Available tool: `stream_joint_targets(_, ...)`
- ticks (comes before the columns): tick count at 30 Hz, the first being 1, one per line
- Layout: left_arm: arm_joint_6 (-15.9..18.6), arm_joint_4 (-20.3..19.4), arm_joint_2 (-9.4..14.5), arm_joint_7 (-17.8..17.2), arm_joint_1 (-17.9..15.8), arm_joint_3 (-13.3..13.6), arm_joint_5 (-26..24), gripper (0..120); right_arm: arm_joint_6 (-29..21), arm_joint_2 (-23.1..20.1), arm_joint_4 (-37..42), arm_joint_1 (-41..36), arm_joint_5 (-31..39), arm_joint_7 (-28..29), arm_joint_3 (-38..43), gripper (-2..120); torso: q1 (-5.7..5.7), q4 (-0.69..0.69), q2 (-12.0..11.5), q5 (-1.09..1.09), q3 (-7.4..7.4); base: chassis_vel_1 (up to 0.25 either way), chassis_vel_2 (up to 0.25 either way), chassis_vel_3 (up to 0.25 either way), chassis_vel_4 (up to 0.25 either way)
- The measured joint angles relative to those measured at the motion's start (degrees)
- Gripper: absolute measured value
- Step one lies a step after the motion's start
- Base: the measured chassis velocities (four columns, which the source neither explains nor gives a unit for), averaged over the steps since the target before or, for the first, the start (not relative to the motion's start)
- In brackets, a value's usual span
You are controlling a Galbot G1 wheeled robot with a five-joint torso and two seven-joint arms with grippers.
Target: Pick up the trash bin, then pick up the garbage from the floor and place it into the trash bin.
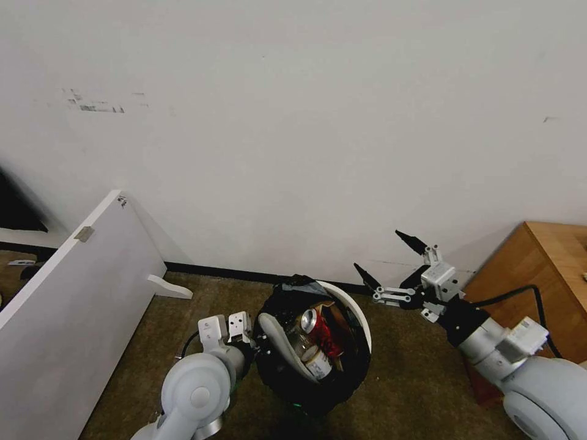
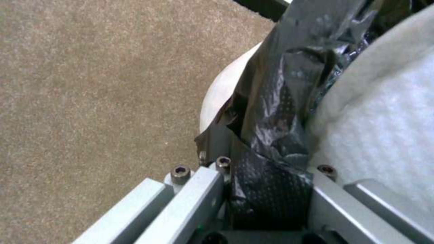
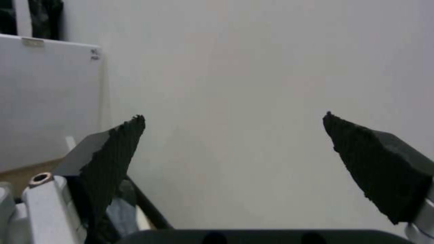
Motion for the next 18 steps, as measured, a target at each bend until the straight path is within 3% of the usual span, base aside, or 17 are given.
stream_joint_targets(16,0.0,-2.1,0.4,0.0,1.9,-0.7,0.9,0,6.6,5.4,2.7,-9.2,-11.2,-3.9,8.8,100,0.00,-0.01,0.0,0.00,0.00,0.000,0.000,0.000,0.000)
stream_joint_targets(18,0.1,-2.3,0.4,0.0,2.0,-0.7,1.0,0,9.6,7.5,3.4,-12.0,-14.5,-6.2,10.9,100,0.00,-0.02,0.0,0.00,0.00,0.000,0.000,0.000,0.000)
